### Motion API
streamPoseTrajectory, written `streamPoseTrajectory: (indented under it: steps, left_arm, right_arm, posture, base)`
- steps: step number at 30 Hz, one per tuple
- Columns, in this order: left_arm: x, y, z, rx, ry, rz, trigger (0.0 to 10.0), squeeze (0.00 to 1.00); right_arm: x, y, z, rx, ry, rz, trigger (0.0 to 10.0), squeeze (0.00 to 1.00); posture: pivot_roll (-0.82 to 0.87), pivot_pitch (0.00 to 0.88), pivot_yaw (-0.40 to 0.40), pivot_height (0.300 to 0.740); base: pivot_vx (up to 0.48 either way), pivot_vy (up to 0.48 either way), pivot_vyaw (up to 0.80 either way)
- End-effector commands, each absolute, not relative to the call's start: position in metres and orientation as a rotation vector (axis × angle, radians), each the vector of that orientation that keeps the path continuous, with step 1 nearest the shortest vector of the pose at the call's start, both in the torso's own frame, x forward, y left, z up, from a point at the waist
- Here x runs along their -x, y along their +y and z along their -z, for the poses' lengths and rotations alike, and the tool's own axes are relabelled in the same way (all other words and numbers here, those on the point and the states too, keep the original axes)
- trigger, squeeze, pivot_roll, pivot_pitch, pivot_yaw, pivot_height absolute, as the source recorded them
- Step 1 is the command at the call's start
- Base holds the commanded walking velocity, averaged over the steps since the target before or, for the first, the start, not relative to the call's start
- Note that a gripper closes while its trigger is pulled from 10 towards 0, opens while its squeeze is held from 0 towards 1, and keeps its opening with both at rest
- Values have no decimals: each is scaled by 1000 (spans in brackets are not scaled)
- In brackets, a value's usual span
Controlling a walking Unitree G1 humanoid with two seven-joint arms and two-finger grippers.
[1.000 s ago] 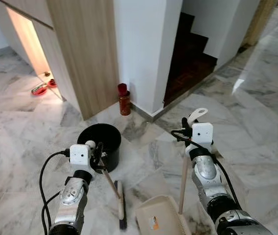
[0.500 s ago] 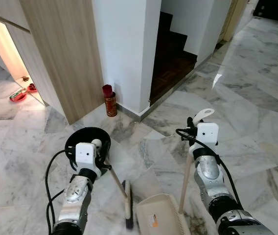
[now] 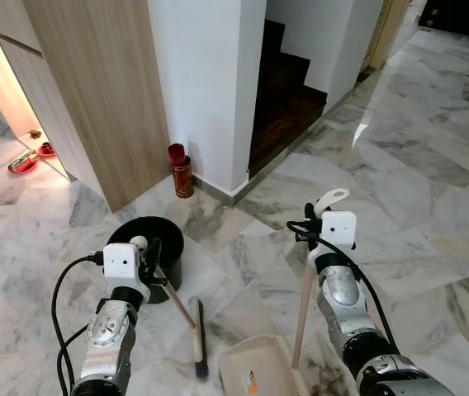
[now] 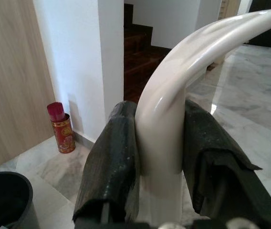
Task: Sweep floor
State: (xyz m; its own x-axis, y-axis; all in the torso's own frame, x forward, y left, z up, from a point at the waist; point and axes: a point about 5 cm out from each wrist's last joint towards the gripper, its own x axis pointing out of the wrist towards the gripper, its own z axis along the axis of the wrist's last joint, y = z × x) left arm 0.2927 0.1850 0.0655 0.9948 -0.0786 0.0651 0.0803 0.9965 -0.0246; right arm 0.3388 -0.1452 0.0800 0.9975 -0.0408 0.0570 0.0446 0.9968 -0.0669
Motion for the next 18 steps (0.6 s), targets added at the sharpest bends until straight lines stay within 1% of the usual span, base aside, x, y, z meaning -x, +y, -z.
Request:
streamPoseTrajectory:
  steps: [1, 3, 5, 7, 11, 17, 18]
  left_arm:
    - [-295, 188, -68, 25, -63, 82, 10000, 0]
    - [-300, 185, -69, 23, -57, 104, 10000, 0]
    - [-302, 183, -70, 21, -57, 113, 10000, 0]
    - [-308, 175, -71, 22, -52, 136, 10000, 0]
    - [-312, 167, -72, 27, -47, 163, 10000, 0]
    - [-317, 159, -73, 28, -40, 194, 10000, 0]
    - [-317, 159, -73, 28, -40, 194, 10000, 0]
  right_arm:
    - [-345, -145, -91, 53, -98, 62, 10000, 0]
    - [-344, -149, -92, 57, -109, 80, 10000, 0]
    - [-344, -151, -92, 58, -112, 85, 10000, 0]
    - [-341, -157, -90, 65, -113, 104, 10000, 0]
    - [-338, -160, -88, 67, -119, 123, 10000, 0]
    - [-334, -166, -87, 72, -133, 137, 10000, 0]
    - [-333, -166, -87, 77, -137, 134, 10000, 0]
  posture:
    - [24, 0, 13, 740]
    - [-12, 0, 36, 740]
    - [-12, 0, 36, 740]
    - [-54, 0, 60, 740]
    - [-96, 0, 92, 740]
    - [-132, 0, 109, 740]
    - [-137, 0, 110, 740]
  base:
    - [0, 0, -800]
    - [0, 0, -800]
    - [0, 0, -800]
    - [0, 0, -800]
    - [0, 0, -800]
    - [0, 0, -784]
    - [0, 0, 0]
